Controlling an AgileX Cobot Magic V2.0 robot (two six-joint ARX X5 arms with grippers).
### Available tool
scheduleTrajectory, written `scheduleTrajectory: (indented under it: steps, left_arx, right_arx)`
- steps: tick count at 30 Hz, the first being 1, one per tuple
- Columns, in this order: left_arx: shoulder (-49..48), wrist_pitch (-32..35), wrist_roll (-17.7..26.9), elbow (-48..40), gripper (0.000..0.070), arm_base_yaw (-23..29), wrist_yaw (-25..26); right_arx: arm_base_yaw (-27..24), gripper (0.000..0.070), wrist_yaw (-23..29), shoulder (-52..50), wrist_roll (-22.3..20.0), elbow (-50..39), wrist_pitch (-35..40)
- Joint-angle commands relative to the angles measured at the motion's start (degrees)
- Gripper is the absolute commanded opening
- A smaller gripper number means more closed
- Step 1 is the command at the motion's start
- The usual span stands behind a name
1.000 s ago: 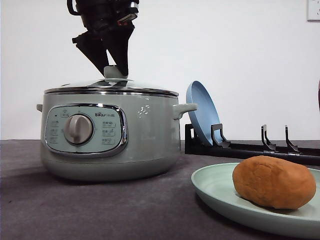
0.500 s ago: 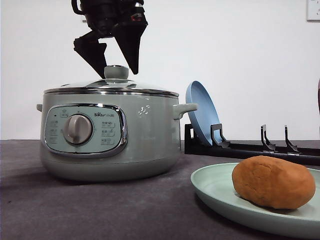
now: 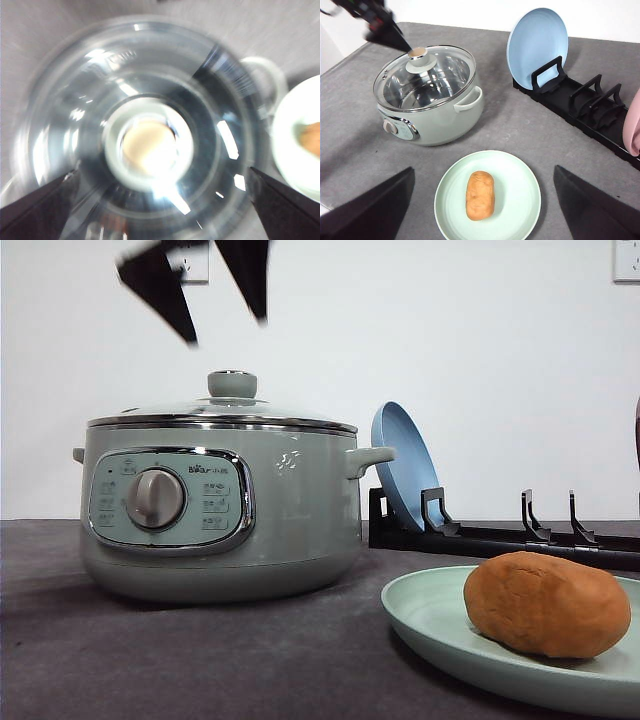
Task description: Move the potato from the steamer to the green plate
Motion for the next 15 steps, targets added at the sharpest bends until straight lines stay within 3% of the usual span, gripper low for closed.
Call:
scheduleTrajectory:
  steps: [1,9,13,15]
  left_arx:
    - [-1.6,-0.5,-2.0,1.4,0.07,-0.2,-0.1]
    - [-13.8,-1.2,-4.9,1.1,0.07,-0.5,-0.1]
    - [-21.8,0.2,-4.8,-3.2,0.07,-1.0,-0.1]
    - [-26.7,1.8,-4.8,-8.0,0.07,-1.0,-0.1]
  right_arx:
    - [0.2,0.0561,0.2,0.2,0.5,0.8,0.8]
    - [0.2,0.0561,0.2,0.2,0.0,0.8,3.7]
    - [0.2,0.0564,0.2,0.2,-0.2,0.8,5.5]
    - [0.2,0.0616,0.2,0.2,-0.1,0.8,6.1]
